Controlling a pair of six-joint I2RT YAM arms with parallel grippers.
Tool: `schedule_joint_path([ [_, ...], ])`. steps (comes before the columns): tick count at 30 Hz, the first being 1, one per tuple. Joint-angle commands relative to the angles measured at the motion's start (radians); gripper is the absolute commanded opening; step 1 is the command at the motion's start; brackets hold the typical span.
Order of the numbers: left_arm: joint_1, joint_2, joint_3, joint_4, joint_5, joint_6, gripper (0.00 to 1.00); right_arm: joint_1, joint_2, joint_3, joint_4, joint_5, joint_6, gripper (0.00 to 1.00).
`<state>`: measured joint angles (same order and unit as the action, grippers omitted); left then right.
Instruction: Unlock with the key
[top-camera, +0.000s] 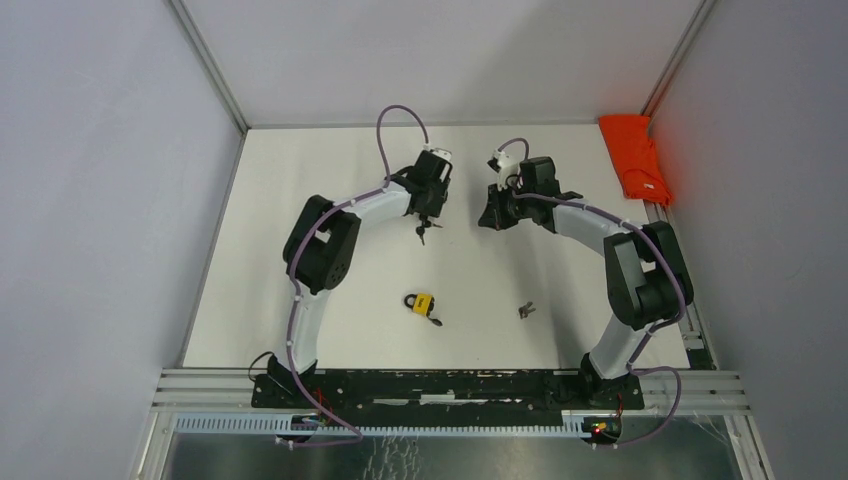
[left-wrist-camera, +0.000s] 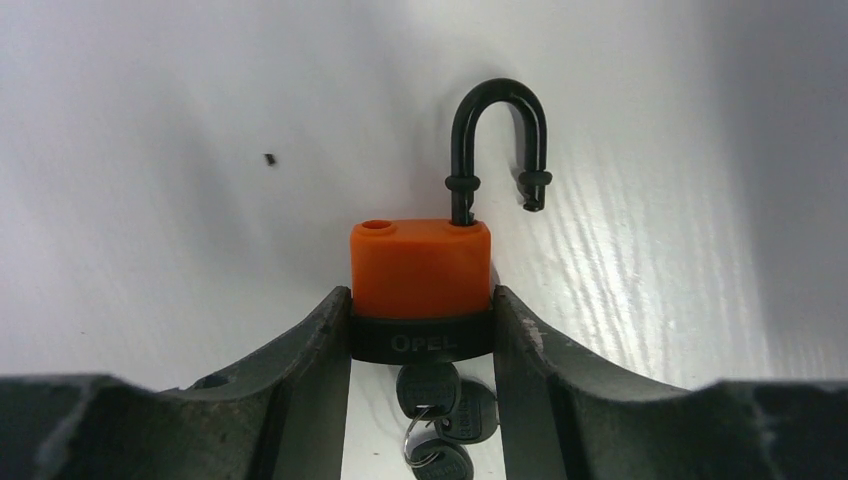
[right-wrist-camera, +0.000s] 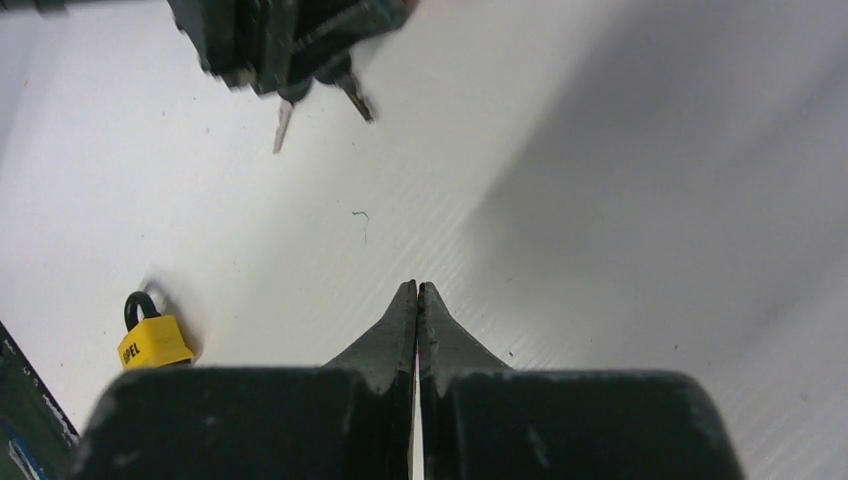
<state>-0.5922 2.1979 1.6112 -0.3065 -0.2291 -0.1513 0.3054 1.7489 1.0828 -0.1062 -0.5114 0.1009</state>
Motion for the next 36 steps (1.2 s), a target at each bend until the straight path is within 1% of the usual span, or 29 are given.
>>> schedule_joint_path([
  [1,0.039,-0.007,0.01,-0.018,0.097,-0.008,0.16,-0.001,-0.035,-0.029,0.024,0.032,0.031,0.06],
  [3,0.04,-0.028,0.006,-0.017,0.114,-0.013,0.23,0.0,-0.053,-0.053,0.047,0.027,0.038,0.15],
  [4,0.04,-0.041,0.005,-0.017,0.123,-0.016,0.3,-0.001,-0.064,-0.064,0.058,0.025,0.042,0.21],
  [5,0.04,-0.049,0.003,-0.015,0.139,-0.019,0.35,-0.001,-0.077,-0.073,0.069,0.025,0.047,0.24],
  [7,0.039,-0.065,0.004,-0.018,0.166,-0.025,0.41,0.0,-0.097,-0.083,0.072,0.027,0.048,0.3],
  [8,0.039,-0.073,0.002,-0.02,0.177,-0.03,0.44,-0.001,-0.109,-0.088,0.071,0.028,0.047,0.33],
  [9,0.041,-0.086,-0.002,-0.019,0.186,-0.035,0.48,0.0,-0.118,-0.093,0.068,0.034,0.047,0.34],
  [10,0.042,-0.098,-0.005,-0.017,0.191,-0.04,0.56,-0.002,-0.13,-0.099,0.066,0.038,0.046,0.36],
  [11,0.041,-0.11,-0.006,-0.017,0.191,-0.043,0.6,-0.001,-0.138,-0.106,0.064,0.039,0.045,0.37],
  [19,0.041,-0.236,-0.016,-0.03,0.198,-0.074,0.65,0.001,-0.232,-0.198,0.064,0.063,0.048,0.38],
  [22,0.04,-0.31,-0.039,-0.044,0.172,-0.098,0.65,0.005,-0.291,-0.23,0.017,0.121,0.044,0.38],
  [26,0.028,-0.473,-0.145,-0.026,0.149,-0.142,0.65,0.029,-0.406,-0.314,-0.055,0.2,0.008,0.38],
  [30,-0.031,-0.655,-0.292,-0.013,0.109,-0.174,0.65,0.08,-0.53,-0.42,-0.141,0.324,0.002,0.37],
  [33,-0.071,-0.758,-0.388,-0.021,0.099,-0.194,0.65,0.134,-0.622,-0.48,-0.205,0.385,0.031,0.37],
  [36,-0.088,-0.837,-0.459,-0.04,0.092,-0.217,0.65,0.222,-0.674,-0.523,-0.261,0.459,0.093,0.38],
])
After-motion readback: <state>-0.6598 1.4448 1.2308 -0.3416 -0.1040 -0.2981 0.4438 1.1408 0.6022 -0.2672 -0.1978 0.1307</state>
